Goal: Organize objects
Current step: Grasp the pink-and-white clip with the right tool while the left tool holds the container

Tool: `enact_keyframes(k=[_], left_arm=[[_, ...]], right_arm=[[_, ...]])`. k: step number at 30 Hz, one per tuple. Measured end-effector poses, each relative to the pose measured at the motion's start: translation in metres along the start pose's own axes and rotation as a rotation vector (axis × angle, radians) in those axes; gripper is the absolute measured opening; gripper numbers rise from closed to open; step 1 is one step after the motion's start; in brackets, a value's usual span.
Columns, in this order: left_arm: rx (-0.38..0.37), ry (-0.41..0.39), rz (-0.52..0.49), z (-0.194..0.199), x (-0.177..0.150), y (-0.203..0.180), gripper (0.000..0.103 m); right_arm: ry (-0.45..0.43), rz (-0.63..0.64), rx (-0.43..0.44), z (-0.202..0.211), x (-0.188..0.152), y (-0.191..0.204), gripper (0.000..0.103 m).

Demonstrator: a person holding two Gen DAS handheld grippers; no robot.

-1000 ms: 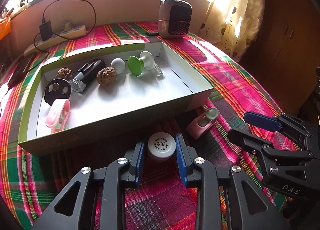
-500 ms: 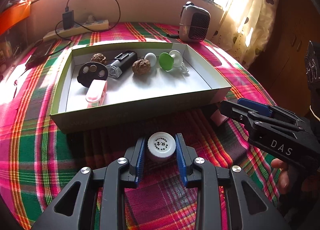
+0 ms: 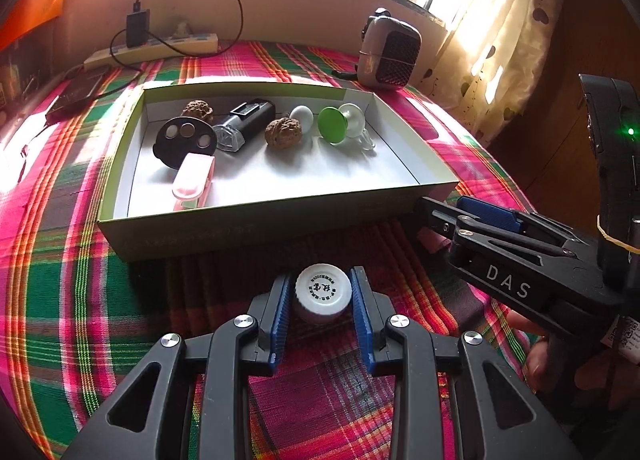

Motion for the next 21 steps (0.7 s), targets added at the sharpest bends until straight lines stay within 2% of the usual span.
enact_keyframes(k=[3,6,21], left_arm=[[-0.006,0.001,0.005,0.0,0.0,0.0,0.027],[-0.007,0.001,0.005,0.0,0.001,0.0,0.027],[-0.012,0.003,0.01,0.0,0.001,0.001,0.027]], right_arm=[[0.005,0.004,-0.025,0.001,-0.003,-0.002,0.05],[0.03,0.002,-0.03,-0.001,-0.009,-0.002,0.059],[0.077,-0.052,-0.095,0.001,-0.037,-0.036,0.059]])
Point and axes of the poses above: each gripper's, at about its wrist camera, not at the fingertips, and z roughly against the way its jaws point, y to its left, x to its top, the point moved 7 cm from there along -z, roughly the way its jaws point, and after that the axes turned 14 degrees about z, right-handed, at the moved point
